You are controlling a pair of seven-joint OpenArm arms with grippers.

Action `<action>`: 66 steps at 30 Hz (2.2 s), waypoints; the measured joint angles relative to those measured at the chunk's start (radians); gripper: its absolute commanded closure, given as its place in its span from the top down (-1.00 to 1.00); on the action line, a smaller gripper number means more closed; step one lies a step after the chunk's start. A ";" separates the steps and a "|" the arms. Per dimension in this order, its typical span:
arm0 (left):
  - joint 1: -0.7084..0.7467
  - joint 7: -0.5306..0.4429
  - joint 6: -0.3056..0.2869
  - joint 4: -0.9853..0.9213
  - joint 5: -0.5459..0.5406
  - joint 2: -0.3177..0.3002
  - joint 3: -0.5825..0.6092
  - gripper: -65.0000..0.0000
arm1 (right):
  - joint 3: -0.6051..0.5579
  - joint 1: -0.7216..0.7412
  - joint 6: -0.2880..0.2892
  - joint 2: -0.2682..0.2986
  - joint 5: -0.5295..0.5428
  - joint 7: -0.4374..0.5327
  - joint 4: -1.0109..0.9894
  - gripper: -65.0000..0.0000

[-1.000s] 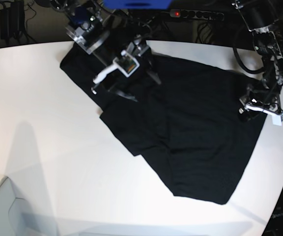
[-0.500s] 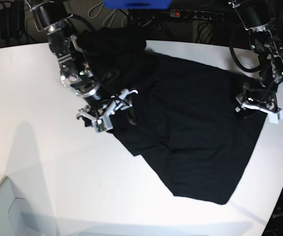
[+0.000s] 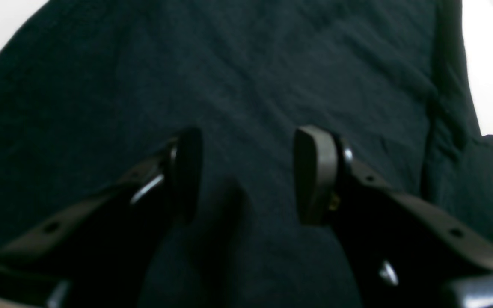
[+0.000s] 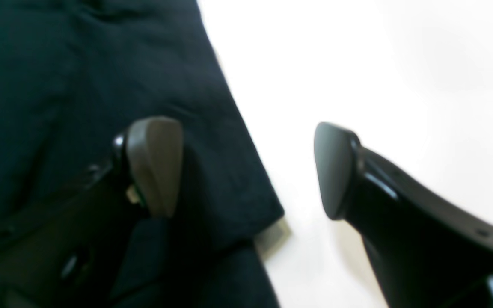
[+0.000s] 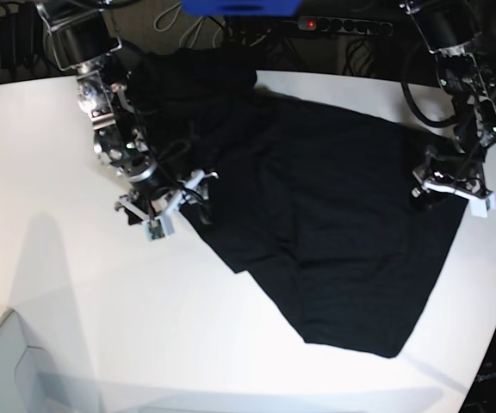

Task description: Layout the t-shirt on the table in an organized manner, then fold the t-shirt properly

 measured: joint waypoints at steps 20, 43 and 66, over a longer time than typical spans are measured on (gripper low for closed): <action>-0.002 0.000 0.000 0.000 0.001 0.000 0.000 0.02 | -0.002 0.006 0.220 -0.005 -0.001 0.061 -0.027 -0.63; -0.014 -0.004 0.000 -0.041 -0.002 0.000 -0.002 0.02 | 0.328 -0.013 0.228 -0.145 0.023 0.058 0.020 -0.27; -0.030 -0.003 -0.001 -0.041 -0.002 0.000 0.000 0.02 | 0.249 0.071 0.292 -0.141 0.019 -0.124 -0.084 0.08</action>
